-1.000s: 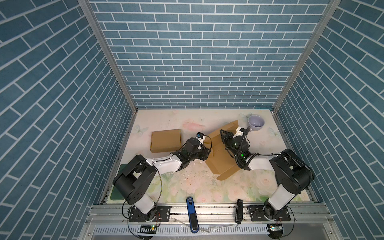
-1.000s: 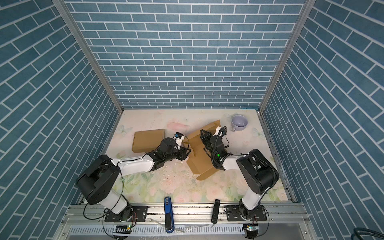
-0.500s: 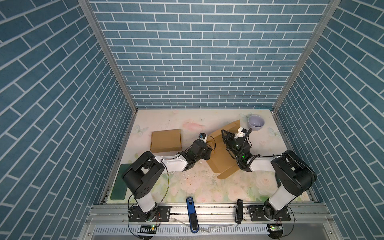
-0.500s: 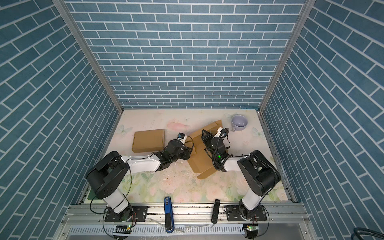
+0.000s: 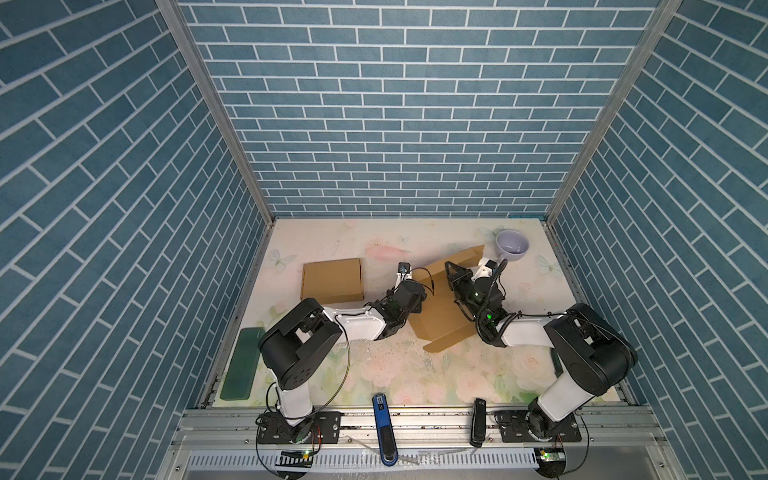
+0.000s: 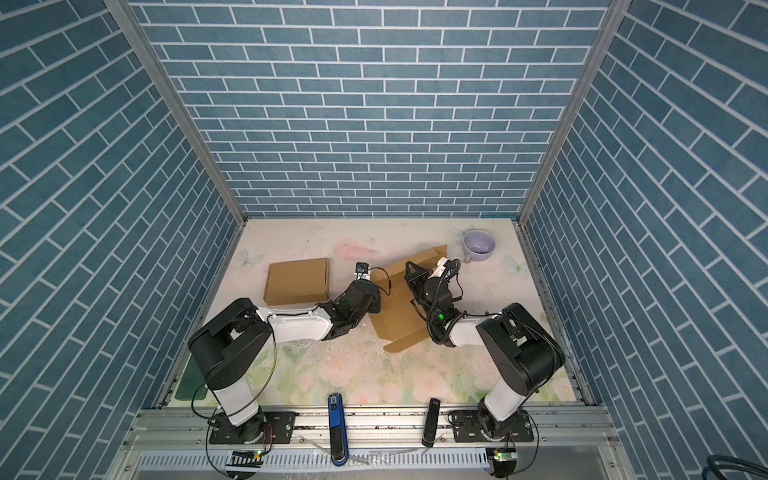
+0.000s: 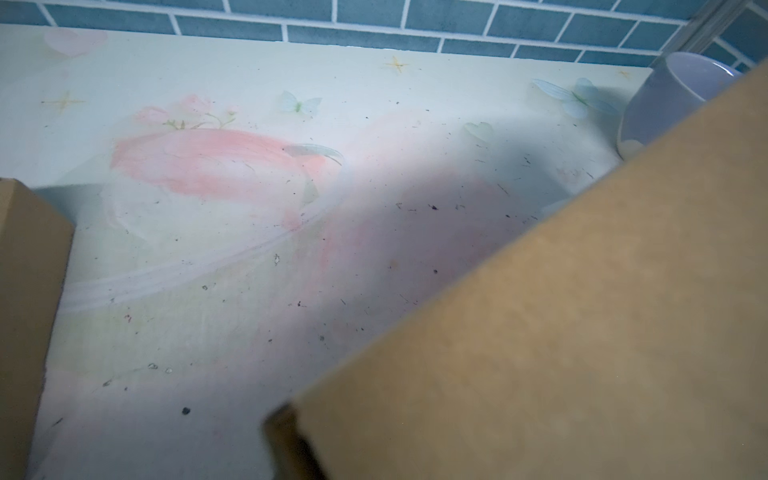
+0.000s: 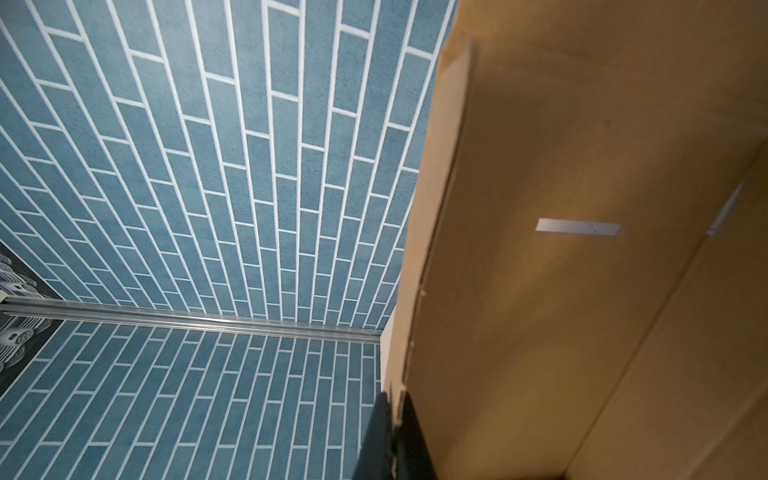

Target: Fold the paper box

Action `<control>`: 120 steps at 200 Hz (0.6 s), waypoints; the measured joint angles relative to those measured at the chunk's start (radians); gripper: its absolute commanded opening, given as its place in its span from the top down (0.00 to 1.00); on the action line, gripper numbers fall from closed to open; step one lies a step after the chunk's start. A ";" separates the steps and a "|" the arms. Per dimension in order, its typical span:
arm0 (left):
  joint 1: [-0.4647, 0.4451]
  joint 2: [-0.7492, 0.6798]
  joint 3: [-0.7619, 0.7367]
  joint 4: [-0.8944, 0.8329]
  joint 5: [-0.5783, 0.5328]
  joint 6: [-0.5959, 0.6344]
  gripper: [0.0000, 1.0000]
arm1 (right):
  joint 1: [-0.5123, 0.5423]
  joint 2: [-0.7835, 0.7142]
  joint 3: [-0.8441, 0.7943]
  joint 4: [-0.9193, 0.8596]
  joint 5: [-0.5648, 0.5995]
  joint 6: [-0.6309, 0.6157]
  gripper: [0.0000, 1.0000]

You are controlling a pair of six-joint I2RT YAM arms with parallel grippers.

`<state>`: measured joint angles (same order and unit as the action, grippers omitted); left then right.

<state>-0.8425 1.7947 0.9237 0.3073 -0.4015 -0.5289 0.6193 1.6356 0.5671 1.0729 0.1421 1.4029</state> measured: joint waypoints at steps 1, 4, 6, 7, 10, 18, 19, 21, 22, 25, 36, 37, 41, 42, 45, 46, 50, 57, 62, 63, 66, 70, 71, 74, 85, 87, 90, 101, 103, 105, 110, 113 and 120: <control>0.000 0.001 0.002 -0.001 -0.002 0.002 0.68 | 0.000 0.000 0.000 0.000 0.000 0.001 1.00; 0.000 0.002 0.004 -0.003 -0.006 0.000 0.69 | 0.000 0.000 0.000 0.000 0.001 0.003 1.00; -0.001 0.005 0.006 -0.004 -0.011 -0.002 0.69 | 0.000 0.000 -0.001 0.000 0.001 0.003 1.00; -0.001 0.005 0.006 -0.005 -0.013 0.000 0.70 | 0.000 0.000 -0.001 0.000 0.001 0.003 1.00; -0.001 0.006 0.009 -0.008 -0.017 0.000 0.70 | 0.000 0.000 -0.001 0.000 0.002 0.003 1.00; -0.002 0.011 0.014 -0.013 -0.031 -0.001 0.73 | 0.000 0.000 -0.002 0.000 0.002 0.005 1.00; -0.002 0.011 0.014 -0.013 -0.033 -0.001 0.73 | 0.000 0.000 -0.002 0.000 0.002 0.005 1.00; -0.002 0.012 0.015 -0.014 -0.037 0.000 0.74 | 0.000 0.000 -0.002 0.000 0.002 0.005 1.00; -0.002 0.012 0.016 -0.014 -0.037 0.000 0.74 | 0.000 0.000 -0.002 0.000 0.002 0.005 1.00; -0.002 0.014 0.017 -0.016 -0.041 -0.002 0.76 | 0.000 0.000 -0.002 0.000 0.002 0.005 1.00; -0.003 0.017 0.023 -0.026 -0.055 0.000 0.83 | 0.000 0.000 -0.002 0.000 0.001 0.006 1.00; -0.003 0.017 0.023 -0.026 -0.056 -0.003 0.84 | 0.000 0.000 -0.002 0.000 0.001 0.006 1.00; -0.003 0.018 0.024 -0.029 -0.063 0.000 0.86 | 0.000 0.000 -0.002 0.000 0.000 0.006 1.00; -0.003 0.018 0.025 -0.031 -0.062 0.000 0.86 | 0.000 0.000 -0.002 0.000 0.000 0.006 1.00; -0.003 0.018 0.026 -0.032 -0.067 -0.006 0.88 | 0.000 0.000 -0.002 0.001 -0.001 0.006 1.00; -0.003 0.018 0.026 -0.033 -0.069 -0.004 0.89 | 0.000 0.000 -0.002 0.001 -0.002 0.006 1.00; -0.003 0.018 0.026 -0.039 -0.073 -0.005 0.90 | 0.001 0.000 -0.002 0.002 -0.003 0.006 1.00; -0.003 0.018 0.027 -0.045 -0.083 -0.007 0.94 | 0.002 0.000 -0.002 0.002 -0.007 0.006 1.00; -0.003 0.018 0.027 -0.049 -0.091 -0.005 0.95 | 0.002 0.000 -0.002 0.002 -0.009 0.006 1.00; -0.003 0.018 0.027 -0.050 -0.093 -0.007 0.95 | 0.003 0.000 -0.002 0.002 -0.010 0.006 1.00; -0.002 0.018 0.028 -0.050 -0.097 -0.008 0.96 | 0.003 0.000 -0.002 0.002 -0.011 0.006 1.00; -0.002 0.018 0.028 -0.055 -0.101 -0.007 0.97 | 0.003 0.000 -0.002 0.001 -0.014 0.007 1.00; -0.002 0.018 0.028 -0.055 -0.103 -0.008 0.98 | 0.003 0.000 -0.002 0.002 -0.015 0.007 1.00; -0.002 0.018 0.029 -0.058 -0.107 -0.003 0.98 | 0.004 0.000 -0.002 0.001 -0.017 0.007 1.00; -0.002 0.018 0.031 -0.064 -0.116 -0.001 1.00 | 0.005 0.000 -0.002 -0.001 -0.022 0.010 1.00; -0.002 0.018 0.031 -0.066 -0.117 -0.001 1.00 | 0.005 0.000 -0.002 -0.002 -0.022 0.011 1.00; -0.002 0.018 0.031 -0.067 -0.119 0.001 1.00 | 0.005 0.000 -0.002 -0.003 -0.024 0.012 1.00; -0.002 0.018 0.032 -0.069 -0.128 0.007 1.00 | 0.005 0.000 -0.002 -0.005 -0.029 0.014 0.99; -0.002 0.018 0.032 -0.070 -0.130 0.009 1.00 | 0.005 0.000 -0.002 -0.006 -0.030 0.014 0.98; -0.002 0.018 0.032 -0.071 -0.131 0.010 1.00 | 0.005 -0.001 -0.002 -0.007 -0.031 0.014 0.97; -0.002 0.018 0.032 -0.072 -0.135 0.014 1.00 | 0.004 -0.002 -0.002 -0.011 -0.034 0.014 0.94; -0.002 0.017 0.032 -0.072 -0.137 0.018 1.00 | 0.004 -0.003 -0.002 -0.014 -0.035 0.014 0.91; -0.002 0.016 0.032 -0.076 -0.143 0.024 1.00 | 0.004 -0.009 -0.002 -0.025 -0.042 0.018 0.87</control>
<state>-0.8448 1.8103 0.9554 0.2310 -0.5442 -0.5045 0.6235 1.6264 0.5655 1.0481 0.1005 1.4208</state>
